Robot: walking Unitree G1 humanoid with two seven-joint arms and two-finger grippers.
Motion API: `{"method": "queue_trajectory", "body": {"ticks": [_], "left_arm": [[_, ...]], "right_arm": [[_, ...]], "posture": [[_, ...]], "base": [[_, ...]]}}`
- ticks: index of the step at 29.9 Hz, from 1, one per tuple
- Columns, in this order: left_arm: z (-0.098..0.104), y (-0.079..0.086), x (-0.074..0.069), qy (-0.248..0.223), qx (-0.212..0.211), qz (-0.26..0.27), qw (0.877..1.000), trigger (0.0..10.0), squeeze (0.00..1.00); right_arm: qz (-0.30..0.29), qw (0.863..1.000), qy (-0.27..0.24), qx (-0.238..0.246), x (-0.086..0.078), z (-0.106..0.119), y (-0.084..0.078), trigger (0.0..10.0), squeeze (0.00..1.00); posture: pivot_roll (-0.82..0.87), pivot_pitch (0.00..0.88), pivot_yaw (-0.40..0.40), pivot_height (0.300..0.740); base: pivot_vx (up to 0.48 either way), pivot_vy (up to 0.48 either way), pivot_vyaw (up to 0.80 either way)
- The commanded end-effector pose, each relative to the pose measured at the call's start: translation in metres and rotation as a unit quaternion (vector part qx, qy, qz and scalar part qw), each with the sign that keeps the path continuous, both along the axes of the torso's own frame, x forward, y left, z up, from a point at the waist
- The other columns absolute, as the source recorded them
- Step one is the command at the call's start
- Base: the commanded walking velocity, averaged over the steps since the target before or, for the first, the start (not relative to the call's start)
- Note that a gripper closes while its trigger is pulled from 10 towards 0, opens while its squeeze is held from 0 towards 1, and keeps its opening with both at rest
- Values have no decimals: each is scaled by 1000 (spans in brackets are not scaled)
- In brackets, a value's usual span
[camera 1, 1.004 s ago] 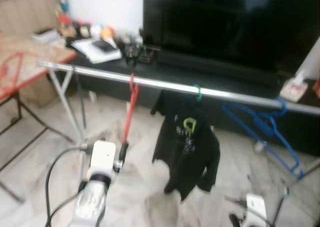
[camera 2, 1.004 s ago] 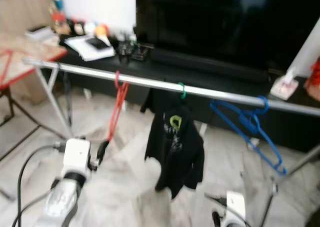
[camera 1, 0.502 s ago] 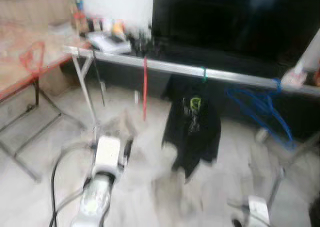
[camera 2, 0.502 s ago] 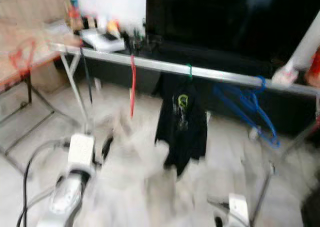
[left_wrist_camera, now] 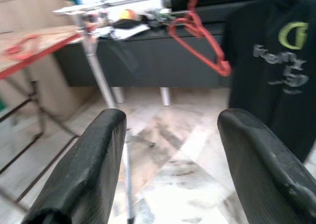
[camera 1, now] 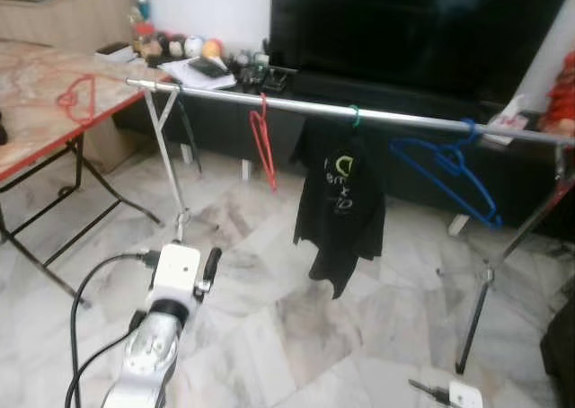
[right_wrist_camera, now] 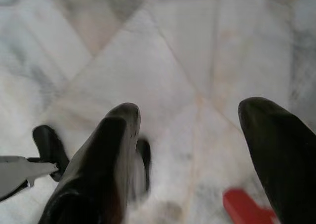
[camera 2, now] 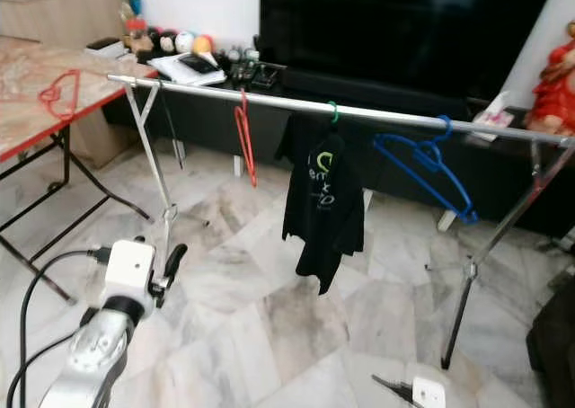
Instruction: Hang hanger
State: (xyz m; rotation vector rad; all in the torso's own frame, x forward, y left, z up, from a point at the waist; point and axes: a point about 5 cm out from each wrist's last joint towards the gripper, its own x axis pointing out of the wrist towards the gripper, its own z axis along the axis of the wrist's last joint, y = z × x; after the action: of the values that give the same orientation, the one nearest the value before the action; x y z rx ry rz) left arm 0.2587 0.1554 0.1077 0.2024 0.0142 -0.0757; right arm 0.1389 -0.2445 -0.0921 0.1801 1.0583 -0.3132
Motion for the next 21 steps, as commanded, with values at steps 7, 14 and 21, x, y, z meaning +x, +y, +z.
{"method": "queue_trajectory", "body": {"ticks": [7, 14, 21], "left_arm": [[-15, -2, -1, 42, 23, -31, 998, 10000, 0], [-13, 10, 7, 41, 31, -27, 998, 10000, 0], [-18, 1, 11, 48, 11, -30, 998, 10000, 0]], "right_arm": [[-32, 999, -33, -3, 14, 7, -4, 10000, 0], [-50, 998, -31, 3, 10, 4, 1, 10000, 0], [-46, 998, -29, 2, 5, 3, -2, 10000, 0]], "posture": [[73, 0, -12, 740], [38, 0, 34, 740], [27, 0, 7, 740]], "base": [[0, 0, 0], [0, 0, 0], [0, 0, 0]]}}
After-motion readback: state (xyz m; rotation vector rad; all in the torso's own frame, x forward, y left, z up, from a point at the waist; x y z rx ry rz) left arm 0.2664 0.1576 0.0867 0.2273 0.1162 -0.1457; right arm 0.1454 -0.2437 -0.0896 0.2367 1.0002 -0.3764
